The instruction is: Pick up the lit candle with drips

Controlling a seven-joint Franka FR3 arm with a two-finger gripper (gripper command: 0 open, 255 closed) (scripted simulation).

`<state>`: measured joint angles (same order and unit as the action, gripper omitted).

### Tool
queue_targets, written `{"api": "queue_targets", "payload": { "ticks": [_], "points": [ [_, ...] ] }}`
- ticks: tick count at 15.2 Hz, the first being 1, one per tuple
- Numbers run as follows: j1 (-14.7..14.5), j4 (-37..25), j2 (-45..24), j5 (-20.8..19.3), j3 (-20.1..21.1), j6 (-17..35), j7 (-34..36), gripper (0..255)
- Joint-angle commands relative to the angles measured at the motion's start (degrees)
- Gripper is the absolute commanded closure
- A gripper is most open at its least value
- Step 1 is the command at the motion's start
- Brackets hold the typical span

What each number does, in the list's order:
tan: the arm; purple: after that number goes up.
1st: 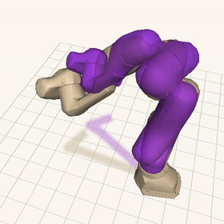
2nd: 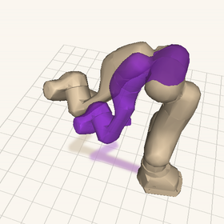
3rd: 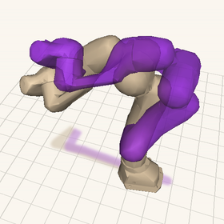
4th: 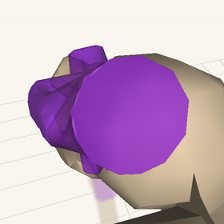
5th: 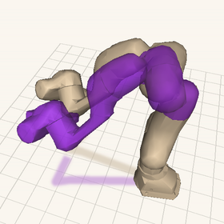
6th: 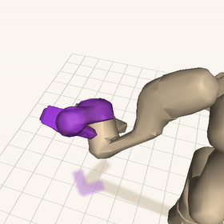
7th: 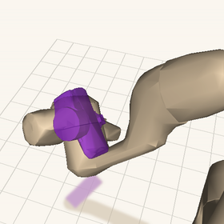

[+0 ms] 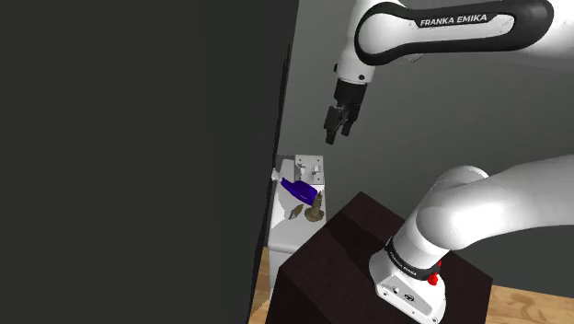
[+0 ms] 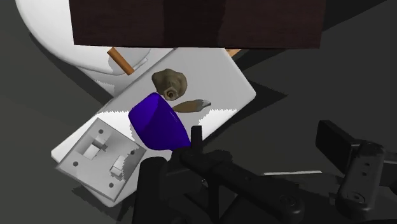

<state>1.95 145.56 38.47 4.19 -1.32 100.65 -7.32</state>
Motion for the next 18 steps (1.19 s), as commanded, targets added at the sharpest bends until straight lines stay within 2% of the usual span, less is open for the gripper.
{"api": "queue_targets", "payload": {
  "ticks": [1,10,18],
  "points": [
    [0.4,2.4,-2.4,-0.5,0.4,4.2,0.6,0],
    [2.6,8.0,-17.6,-3.6,1.8,21.9,4.3,0],
    [5.0,7.7,-36.0,-9.0,1.9,37.1,9.7,0]
  ]
}}
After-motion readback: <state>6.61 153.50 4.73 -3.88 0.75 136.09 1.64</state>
